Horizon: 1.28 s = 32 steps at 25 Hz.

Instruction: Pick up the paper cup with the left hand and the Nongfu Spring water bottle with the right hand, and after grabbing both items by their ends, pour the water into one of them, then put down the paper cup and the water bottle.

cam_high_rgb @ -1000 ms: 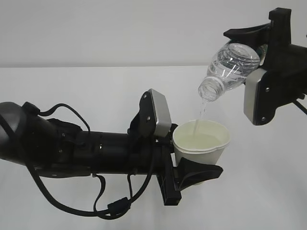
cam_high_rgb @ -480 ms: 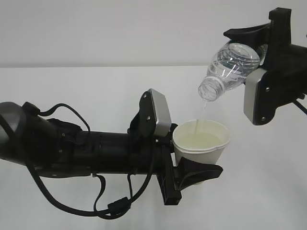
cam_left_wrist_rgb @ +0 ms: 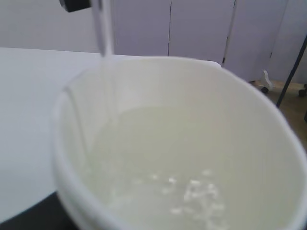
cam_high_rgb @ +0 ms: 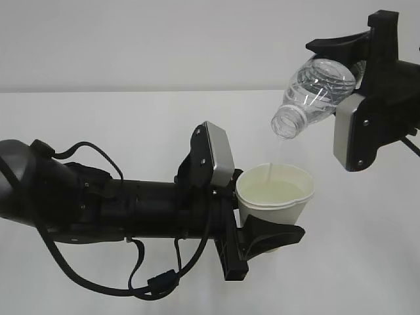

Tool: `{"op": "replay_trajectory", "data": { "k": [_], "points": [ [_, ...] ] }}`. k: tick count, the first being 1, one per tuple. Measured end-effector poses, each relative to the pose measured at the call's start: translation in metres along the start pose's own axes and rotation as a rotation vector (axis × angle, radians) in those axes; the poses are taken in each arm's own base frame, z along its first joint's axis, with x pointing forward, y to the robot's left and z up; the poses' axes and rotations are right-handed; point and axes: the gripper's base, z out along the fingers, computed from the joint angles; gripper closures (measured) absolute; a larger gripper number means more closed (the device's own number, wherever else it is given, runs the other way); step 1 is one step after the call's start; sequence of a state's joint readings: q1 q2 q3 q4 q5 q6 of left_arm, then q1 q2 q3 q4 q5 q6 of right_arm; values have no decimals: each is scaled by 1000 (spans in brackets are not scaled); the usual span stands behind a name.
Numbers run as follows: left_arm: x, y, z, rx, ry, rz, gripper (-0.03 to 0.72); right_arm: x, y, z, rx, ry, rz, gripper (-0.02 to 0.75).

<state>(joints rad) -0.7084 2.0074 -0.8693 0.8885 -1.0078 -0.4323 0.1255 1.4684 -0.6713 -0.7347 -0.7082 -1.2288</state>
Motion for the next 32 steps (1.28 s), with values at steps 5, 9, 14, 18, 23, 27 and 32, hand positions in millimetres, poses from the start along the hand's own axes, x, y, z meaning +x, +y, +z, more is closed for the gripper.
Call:
{"op": "replay_trajectory", "data": {
  "k": [5, 9, 14, 18, 23, 27, 32],
  "points": [
    [0, 0, 0, 0, 0, 4, 268, 0, 0, 0, 0, 0, -4, 272],
    [0, 1, 0, -6, -3, -1, 268, 0, 0, 0, 0, 0, -4, 272],
    [-1, 2, 0, -18, -8, -7, 268, 0, 0, 0, 1, -1, -8, 272],
    [-1, 2, 0, -18, -8, -7, 268, 0, 0, 0, 1, -1, -7, 272],
    [-1, 2, 0, -18, -8, -7, 269, 0, 0, 0, 1, -1, -9, 273],
    [-1, 2, 0, -20, -9, -7, 269, 0, 0, 0, 1, -1, -11, 273],
    [-1, 2, 0, -27, -12, -12, 269, 0, 0, 0, 2, -1, -8, 273]
  ]
}}
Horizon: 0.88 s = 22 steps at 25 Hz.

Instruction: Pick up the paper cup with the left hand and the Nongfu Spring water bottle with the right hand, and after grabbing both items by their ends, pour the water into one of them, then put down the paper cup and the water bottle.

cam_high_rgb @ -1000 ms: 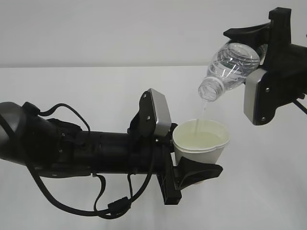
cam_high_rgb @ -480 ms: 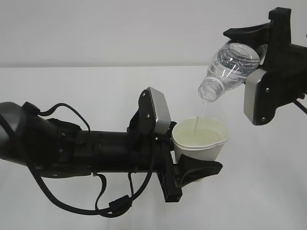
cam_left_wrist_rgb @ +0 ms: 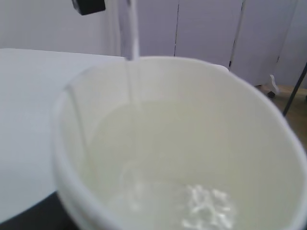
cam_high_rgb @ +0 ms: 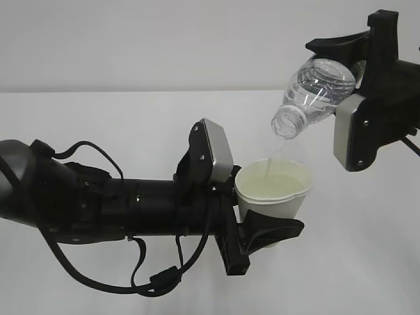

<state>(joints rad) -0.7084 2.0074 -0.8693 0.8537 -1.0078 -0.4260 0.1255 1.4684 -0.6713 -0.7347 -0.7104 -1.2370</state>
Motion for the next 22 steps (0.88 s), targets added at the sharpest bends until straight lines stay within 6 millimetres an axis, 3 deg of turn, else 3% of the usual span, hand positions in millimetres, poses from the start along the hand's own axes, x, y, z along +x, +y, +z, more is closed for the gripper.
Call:
{"op": "replay_trajectory", "data": {
  "k": [22],
  "points": [
    [-1, 3, 0, -33, -15, -23, 270, 0, -1, 0, 15, -6, 188, 273]
  ]
}}
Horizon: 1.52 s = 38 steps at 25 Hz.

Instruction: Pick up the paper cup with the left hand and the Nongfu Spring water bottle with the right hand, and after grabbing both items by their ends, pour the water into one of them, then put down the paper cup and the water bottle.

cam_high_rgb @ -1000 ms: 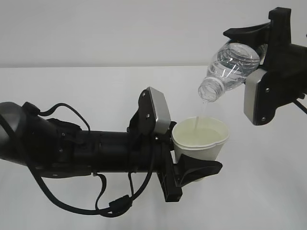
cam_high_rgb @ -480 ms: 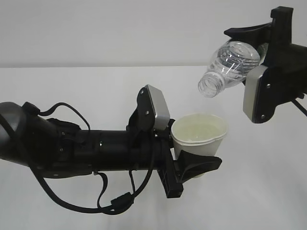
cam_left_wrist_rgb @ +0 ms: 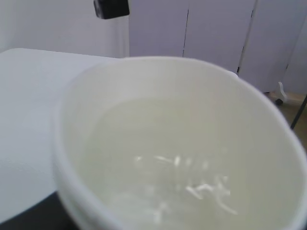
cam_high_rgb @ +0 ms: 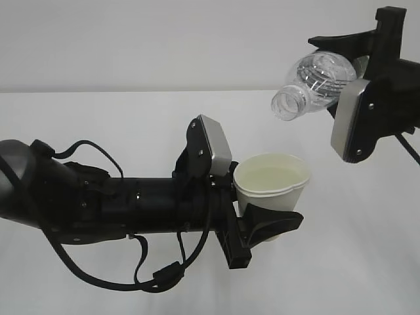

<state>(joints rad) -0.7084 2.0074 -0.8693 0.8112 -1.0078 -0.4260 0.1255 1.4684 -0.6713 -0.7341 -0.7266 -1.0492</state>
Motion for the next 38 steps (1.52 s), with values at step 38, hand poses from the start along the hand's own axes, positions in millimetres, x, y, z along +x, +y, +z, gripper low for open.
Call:
{"op": "replay_trajectory", "data": {
  "k": [38],
  "points": [
    [-1, 2, 0, -23, -10, -16, 270, 25, -9, -4, 224, 211, 933, 279]
  ]
}}
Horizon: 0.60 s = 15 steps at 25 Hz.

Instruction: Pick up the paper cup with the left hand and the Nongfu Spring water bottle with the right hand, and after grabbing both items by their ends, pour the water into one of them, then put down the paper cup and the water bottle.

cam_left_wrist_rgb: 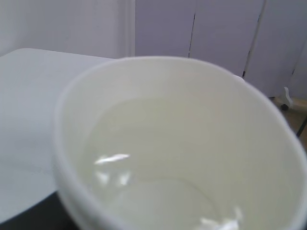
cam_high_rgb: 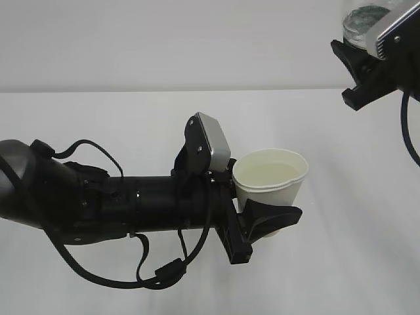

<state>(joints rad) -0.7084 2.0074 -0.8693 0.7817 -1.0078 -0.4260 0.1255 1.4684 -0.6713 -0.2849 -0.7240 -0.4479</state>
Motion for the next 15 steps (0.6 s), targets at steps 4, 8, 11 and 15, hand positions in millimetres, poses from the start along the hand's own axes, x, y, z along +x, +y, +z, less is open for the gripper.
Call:
{"op": "replay_trajectory", "data": {
  "k": [4, 8, 11, 15],
  "points": [
    [0, 0, 0, -2, -1, -1, 270, 3, -1, 0, 16, 28, 64, 279],
    [0, 0, 0, -4, -2, -2, 270, 5, -3, 0, 35, 54, 160, 279],
    [0, 0, 0, -4, -2, -2, 270, 7, -3, 0, 44, 72, 212, 279],
    [0, 0, 0, -5, -2, -4, 270, 9, -5, -1, 67, 95, 261, 279]
  ]
}}
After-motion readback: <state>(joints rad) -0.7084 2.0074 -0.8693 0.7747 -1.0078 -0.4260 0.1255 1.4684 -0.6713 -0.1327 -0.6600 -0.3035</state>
